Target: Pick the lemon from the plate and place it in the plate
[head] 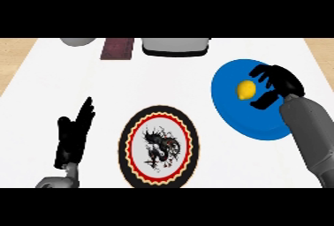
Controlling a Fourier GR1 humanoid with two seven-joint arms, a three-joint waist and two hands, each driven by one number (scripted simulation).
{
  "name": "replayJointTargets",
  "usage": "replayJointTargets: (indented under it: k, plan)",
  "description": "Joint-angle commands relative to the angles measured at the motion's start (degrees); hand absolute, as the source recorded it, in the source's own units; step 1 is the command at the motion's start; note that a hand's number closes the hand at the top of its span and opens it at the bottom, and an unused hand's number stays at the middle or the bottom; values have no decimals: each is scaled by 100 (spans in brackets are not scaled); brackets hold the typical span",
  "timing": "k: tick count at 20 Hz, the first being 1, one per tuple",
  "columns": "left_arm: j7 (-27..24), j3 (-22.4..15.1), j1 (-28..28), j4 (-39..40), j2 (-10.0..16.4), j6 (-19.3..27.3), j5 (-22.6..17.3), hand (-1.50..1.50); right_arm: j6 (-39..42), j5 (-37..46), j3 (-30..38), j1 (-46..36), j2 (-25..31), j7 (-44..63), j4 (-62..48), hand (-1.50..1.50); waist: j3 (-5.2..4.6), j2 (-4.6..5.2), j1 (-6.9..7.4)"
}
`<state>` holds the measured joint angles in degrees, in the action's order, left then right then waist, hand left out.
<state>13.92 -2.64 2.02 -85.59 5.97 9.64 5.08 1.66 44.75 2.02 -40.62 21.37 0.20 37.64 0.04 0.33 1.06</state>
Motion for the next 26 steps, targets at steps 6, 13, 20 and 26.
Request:
replayJointTargets:
  k: [6,13,20,26]
  plan:
    - [48,47,-50,-81,71,-77,3,0,351,-1032,799,-158,92,-1959,-389,-150,7,-13,-47]
    - [-259,32,-376,-80,-10,-70,-19,0,1032,-2710,2197,-108,136,-2300,-226,-150,1,-41,-102]
    - [-63,81,-184,-87,74,-177,31,0,1906,-3034,2229,303,550,-2978,-648,-150,-1,-23,-59]
    - [-350,338,128,490,83,-325,-104,0,1706,-2954,1973,429,306,-3762,-871,-150,-2,-14,-61]
